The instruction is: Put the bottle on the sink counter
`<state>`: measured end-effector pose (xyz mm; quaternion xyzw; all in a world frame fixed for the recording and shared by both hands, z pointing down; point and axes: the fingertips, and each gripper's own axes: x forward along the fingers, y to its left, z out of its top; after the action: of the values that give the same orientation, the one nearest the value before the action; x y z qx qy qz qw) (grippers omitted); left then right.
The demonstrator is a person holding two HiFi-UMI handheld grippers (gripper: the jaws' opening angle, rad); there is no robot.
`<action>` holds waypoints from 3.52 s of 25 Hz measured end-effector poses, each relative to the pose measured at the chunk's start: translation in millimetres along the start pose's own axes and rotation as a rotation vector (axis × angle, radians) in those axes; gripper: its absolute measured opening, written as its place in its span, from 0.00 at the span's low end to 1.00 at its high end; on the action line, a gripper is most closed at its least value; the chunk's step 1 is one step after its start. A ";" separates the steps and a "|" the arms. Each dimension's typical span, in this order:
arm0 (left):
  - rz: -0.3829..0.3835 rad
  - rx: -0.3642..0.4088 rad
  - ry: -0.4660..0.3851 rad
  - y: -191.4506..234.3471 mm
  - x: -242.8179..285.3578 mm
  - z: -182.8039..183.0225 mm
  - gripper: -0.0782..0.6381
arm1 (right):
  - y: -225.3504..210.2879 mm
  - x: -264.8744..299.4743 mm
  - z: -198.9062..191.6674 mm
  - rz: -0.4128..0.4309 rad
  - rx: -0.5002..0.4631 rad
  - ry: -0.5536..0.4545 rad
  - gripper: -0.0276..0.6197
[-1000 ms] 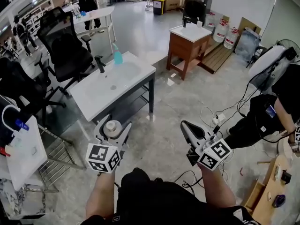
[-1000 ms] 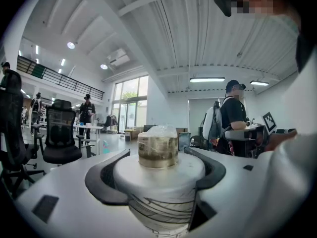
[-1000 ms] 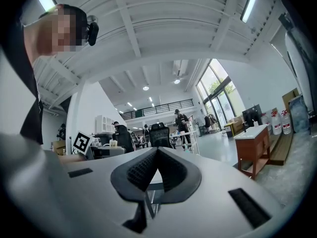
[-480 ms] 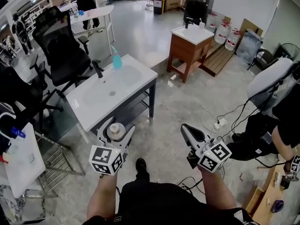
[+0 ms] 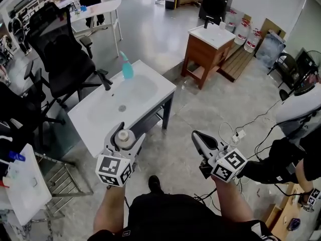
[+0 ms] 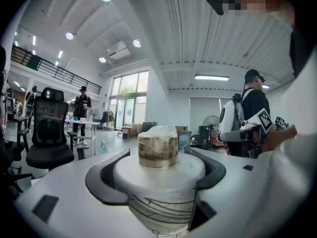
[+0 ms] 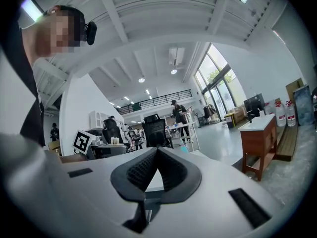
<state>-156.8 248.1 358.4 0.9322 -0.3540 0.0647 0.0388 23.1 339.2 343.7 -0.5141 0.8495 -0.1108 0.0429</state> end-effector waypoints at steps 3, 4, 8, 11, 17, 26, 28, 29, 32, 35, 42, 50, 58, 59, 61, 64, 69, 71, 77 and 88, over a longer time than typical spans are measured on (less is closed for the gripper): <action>0.001 0.003 -0.004 27.4 14.6 2.5 0.58 | -8.1 32.4 2.1 0.003 -0.002 0.008 0.06; 0.002 0.002 -0.006 36.6 18.7 3.3 0.58 | -10.3 42.7 2.7 0.004 -0.002 0.009 0.06; -0.004 0.009 -0.011 67.7 30.3 7.3 0.58 | -16.5 80.5 5.9 0.002 -0.004 0.004 0.06; -0.006 0.016 -0.011 85.6 38.2 9.7 0.58 | -19.7 101.5 8.5 0.001 -0.004 0.001 0.06; 0.003 0.010 -0.008 103.5 54.7 7.6 0.58 | -36.6 119.1 6.0 -0.004 0.002 0.018 0.06; 0.041 -0.002 0.036 122.6 110.5 -1.0 0.58 | -96.9 166.3 1.8 0.044 0.047 0.023 0.06; 0.057 -0.002 0.040 128.1 130.7 -0.4 0.58 | -117.2 181.9 3.0 0.069 0.048 0.026 0.06; 0.066 -0.005 0.042 131.3 142.0 0.1 0.58 | -128.3 190.6 4.3 0.083 0.048 0.028 0.06; 0.087 -0.017 0.047 139.8 179.4 4.2 0.58 | -166.0 216.6 11.9 0.117 0.055 0.031 0.06; 0.111 -0.026 0.049 148.2 216.4 11.1 0.58 | -203.8 240.0 17.9 0.144 0.057 0.050 0.06; 0.174 -0.021 0.066 160.0 288.5 29.1 0.58 | -276.1 276.0 34.0 0.213 0.081 0.080 0.06; 0.205 -0.037 0.069 183.1 320.5 29.1 0.58 | -308.5 308.3 43.5 0.234 0.067 0.100 0.06; 0.173 -0.036 0.041 224.1 324.5 33.9 0.58 | -290.8 355.3 52.4 0.215 0.044 0.104 0.06; 0.166 -0.028 0.038 228.9 323.7 33.4 0.58 | -287.9 362.0 52.2 0.208 0.042 0.103 0.06; 0.153 -0.017 0.034 237.6 322.9 31.5 0.58 | -282.7 375.2 50.8 0.199 0.046 0.100 0.06; 0.143 -0.016 0.032 249.7 323.3 28.9 0.58 | -271.6 393.5 47.1 0.207 0.046 0.107 0.06; 0.133 -0.042 0.041 260.5 324.0 20.3 0.58 | -257.7 415.5 35.9 0.229 0.048 0.146 0.06; 0.130 -0.048 0.044 265.1 330.7 18.5 0.58 | -260.7 424.5 34.3 0.233 0.052 0.150 0.06; 0.130 -0.061 0.058 273.4 360.5 13.3 0.58 | -284.7 450.4 31.2 0.249 0.065 0.169 0.06; 0.162 -0.085 0.102 285.9 432.1 -0.2 0.58 | -336.1 486.7 23.2 0.309 0.097 0.208 0.06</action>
<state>-26.8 -248.3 430.2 0.8935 -0.4282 0.1001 0.0910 90.1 -244.1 419.3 -0.3607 0.9118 -0.1961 -0.0038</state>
